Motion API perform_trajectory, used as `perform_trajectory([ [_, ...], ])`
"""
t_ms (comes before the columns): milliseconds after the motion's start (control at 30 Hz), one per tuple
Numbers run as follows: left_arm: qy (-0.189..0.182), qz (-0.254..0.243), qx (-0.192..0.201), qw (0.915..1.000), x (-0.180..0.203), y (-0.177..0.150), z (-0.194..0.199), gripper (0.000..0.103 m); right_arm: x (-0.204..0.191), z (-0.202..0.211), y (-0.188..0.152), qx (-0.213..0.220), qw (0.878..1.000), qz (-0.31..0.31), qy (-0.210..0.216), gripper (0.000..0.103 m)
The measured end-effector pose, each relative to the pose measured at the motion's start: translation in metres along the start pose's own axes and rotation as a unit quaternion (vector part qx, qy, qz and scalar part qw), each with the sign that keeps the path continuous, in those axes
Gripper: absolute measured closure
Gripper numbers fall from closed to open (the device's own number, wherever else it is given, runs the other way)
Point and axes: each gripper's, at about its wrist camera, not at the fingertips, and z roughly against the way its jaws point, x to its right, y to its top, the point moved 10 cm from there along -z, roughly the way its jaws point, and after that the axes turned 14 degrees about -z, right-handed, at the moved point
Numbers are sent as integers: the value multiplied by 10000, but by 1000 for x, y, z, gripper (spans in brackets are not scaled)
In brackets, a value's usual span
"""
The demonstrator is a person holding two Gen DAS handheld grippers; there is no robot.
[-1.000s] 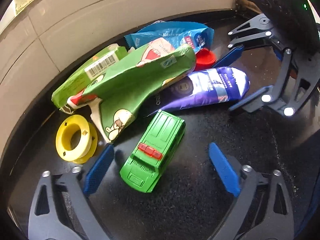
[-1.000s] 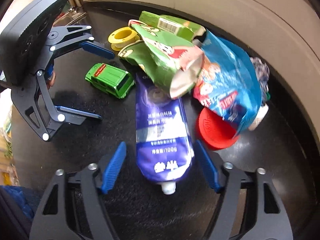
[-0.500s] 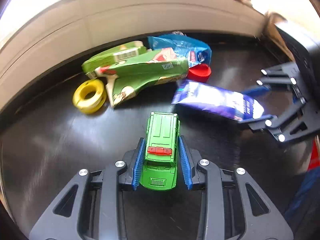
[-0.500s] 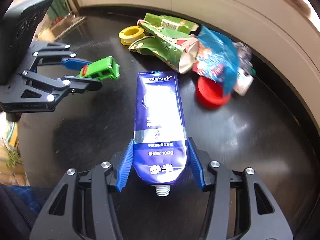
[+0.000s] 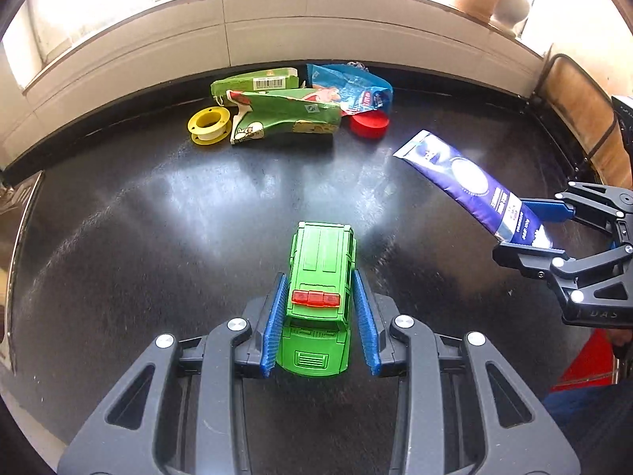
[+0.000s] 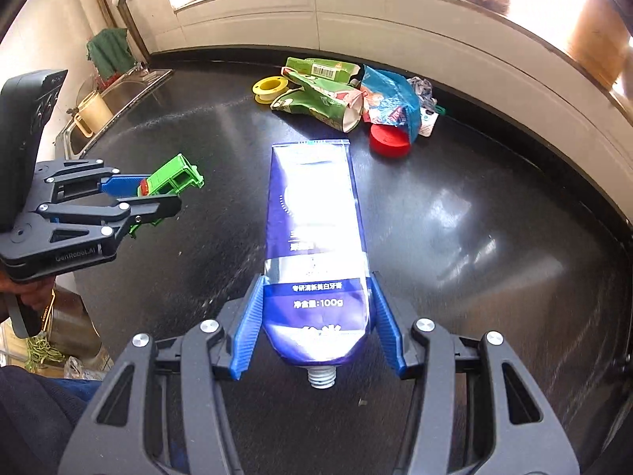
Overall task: Collect trash
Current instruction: 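Carry toy car and toothpaste tube over the bin and open both tools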
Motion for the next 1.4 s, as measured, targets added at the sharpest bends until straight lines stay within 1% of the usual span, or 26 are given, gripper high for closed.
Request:
perform_trajectory([
  [200,162,84,50,9998,-4,-7,13,70,-4,10,-3,87,10000,-44,20,51],
  [333,414,356,108,9984,-21,-16,26,70,-19,10,2,113,9998,25,176,51],
  [467,696,741,152,9947,-45,-36,46,70,-53,7,9,105,9987,352,360,51],
  [533,831,943,181,9919,-57,-49,58,70,-82,5,13,87,9968,590,530,51],
  [600,978,1152,201,9883,-71,-65,69,70,-109,2,15,28,9944,785,710,51],
  [667,1192,1438,189,9822,-88,-89,83,70,-140,-1,15,-25,9911,994,880,51],
  [800,1559,1981,123,9676,-115,-138,108,70,-212,-10,6,-255,9798,1502,1298,51],
  [867,1745,2356,73,9560,-129,-171,122,70,-244,-16,-4,-425,9728,1729,1479,51],
  [900,1798,2490,51,9516,-134,-182,126,70,-266,-21,-11,-562,9672,1894,1595,51],
  [933,1877,2685,10,9448,-140,-200,132,70,-278,-24,-16,-634,9638,1991,1656,51],
  [1000,1988,2995,-60,9331,-149,-230,141,70,-311,-31,-32,-839,9529,2279,1815,51],
  [1033,2062,3175,-97,9255,-154,-249,146,70,-330,-35,-41,-929,9466,2434,1898,51],
  [1067,2112,3322,-126,9192,-158,-264,151,70,-341,-36,-46,-989,9430,2518,1940,51],
  [1100,2146,3461,-156,9132,-161,-279,154,70,-359,-40,-56,-1104,9361,2664,2016,51],
  [1133,2194,3637,-192,9051,-165,-298,159,70,-374,-42,-65,-1204,9304,2772,2073,51],
  [1200,2242,3883,-252,8935,-171,-326,163,70,-404,-47,-87,-1474,9173,2976,2196,51],
  [1267,2297,4148,-340,8798,-177,-358,165,70,-427,-53,-104,-1659,9067,3150,2262,51],
  [1300,2307,4243,-353,8750,-180,-370,166,70,-441,-57,-115,-1771,9002,3255,2287,51],
  [1367,2346,4395,-401,8662,-185,-394,167,70,-463,-67,-133,-1947,8911,3410,2274,51],
  [1400,2351,4456,-409,8629,-187,-406,167,70,-470,-72,-138,-2012,8887,3443,2262,51],
])
